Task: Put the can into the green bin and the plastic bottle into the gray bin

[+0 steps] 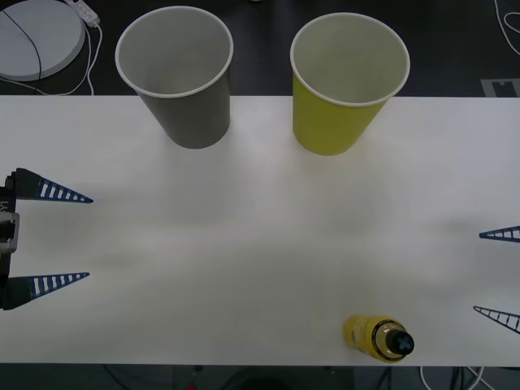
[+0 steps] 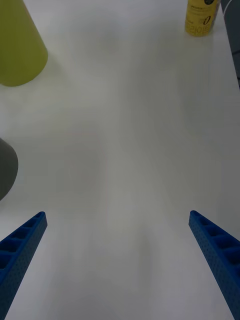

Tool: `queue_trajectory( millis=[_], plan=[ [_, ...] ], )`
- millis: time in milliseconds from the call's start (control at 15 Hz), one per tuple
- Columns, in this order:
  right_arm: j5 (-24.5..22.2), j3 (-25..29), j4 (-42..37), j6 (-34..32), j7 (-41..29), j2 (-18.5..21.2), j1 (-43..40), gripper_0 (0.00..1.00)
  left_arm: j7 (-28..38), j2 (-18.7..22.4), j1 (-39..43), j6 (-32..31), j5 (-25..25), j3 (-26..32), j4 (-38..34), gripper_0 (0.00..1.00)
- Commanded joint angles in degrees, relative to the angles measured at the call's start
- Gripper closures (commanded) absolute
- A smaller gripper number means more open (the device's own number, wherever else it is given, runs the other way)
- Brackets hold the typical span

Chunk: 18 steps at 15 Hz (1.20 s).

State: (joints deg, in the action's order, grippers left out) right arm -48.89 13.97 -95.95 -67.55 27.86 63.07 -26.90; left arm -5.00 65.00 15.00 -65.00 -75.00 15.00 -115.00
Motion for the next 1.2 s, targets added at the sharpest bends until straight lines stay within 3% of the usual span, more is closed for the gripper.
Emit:
queue_trajectory(
  millis=[67, 533, 1200],
  plan=[
    [1.61, 0.0, 6.3, -4.7, 5.27, -0.5, 0.01, 0.0, 0.0, 0.0, 0.0, 0.0, 0.0, 0.0, 0.0, 0.0],
    [1.87, 0.0, 16.23, -12.35, 9.76, -4.71, -0.08, 0.0, 0.0, 0.0, 0.0, 0.0, 0.0, 0.0, 0.0, 0.0],
    [3.54, -6.85, 19.39, -13.05, 12.04, -11.13, 0.54, 0.0, 0.0, 0.0, 0.0, 0.0, 0.0, 0.0, 0.0, 0.0]
  ],
)
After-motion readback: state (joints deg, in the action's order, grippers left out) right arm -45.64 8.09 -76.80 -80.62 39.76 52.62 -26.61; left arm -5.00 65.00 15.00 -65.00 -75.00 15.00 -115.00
